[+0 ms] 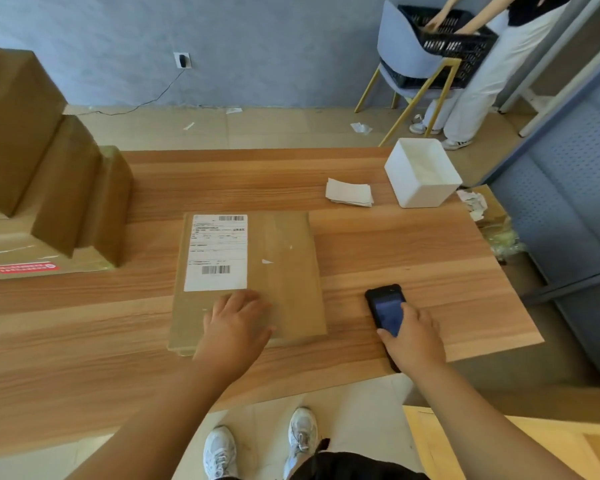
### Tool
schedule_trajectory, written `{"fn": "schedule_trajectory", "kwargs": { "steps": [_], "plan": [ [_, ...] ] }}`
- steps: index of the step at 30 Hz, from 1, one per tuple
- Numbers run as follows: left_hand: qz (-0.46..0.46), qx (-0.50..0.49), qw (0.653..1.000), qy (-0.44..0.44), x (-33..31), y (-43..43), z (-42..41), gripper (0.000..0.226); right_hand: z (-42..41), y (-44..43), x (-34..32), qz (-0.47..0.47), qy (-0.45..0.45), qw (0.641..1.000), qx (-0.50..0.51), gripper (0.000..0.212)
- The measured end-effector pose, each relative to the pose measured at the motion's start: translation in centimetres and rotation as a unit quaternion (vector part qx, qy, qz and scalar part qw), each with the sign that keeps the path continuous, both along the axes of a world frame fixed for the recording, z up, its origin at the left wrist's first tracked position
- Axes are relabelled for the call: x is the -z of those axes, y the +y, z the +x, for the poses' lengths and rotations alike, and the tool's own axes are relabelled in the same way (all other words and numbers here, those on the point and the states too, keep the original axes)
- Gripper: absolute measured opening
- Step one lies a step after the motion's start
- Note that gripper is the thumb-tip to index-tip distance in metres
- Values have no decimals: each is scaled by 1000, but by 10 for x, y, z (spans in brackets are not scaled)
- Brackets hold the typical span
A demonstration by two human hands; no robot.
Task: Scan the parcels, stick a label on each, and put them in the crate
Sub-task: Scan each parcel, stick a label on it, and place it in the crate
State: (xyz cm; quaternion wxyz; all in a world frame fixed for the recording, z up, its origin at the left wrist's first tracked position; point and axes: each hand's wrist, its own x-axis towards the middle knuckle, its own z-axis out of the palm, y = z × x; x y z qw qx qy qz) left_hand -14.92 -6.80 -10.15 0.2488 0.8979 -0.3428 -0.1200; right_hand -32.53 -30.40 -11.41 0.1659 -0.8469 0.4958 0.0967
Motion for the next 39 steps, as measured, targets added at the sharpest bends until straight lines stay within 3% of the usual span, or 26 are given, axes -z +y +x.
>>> {"fn": "schedule_trajectory", "kwargs": {
  "steps": [6,9,12,20,24,27,34,39],
  "plan": [
    [24,-56,998,-19,10,-21,-17,50,-10,-28,24,56,73,996,10,121],
    [11,-68,997,-25,13,-23,-21,50,-7,-34,35,68,89,994,-19,128],
    [1,-71,997,-31,15,-24,-25,48,-4,-39,42,48,88,994,-41,120],
    [42,-87,995,-26,9,-29,-29,50,11,-47,31,100,27,994,26,109],
    [9,-110,994,-15,6,-19,-26,44,29,-46,-2,139,-88,986,29,95],
    [-2,-153,988,-2,4,-1,-21,43,48,-40,-35,147,-150,977,-39,83],
    [22,-249,967,48,5,47,5,61,97,6,-103,93,-38,965,-242,78],
    [5,-232,966,110,4,58,15,72,120,34,-126,33,83,923,-374,64]
  ]
}}
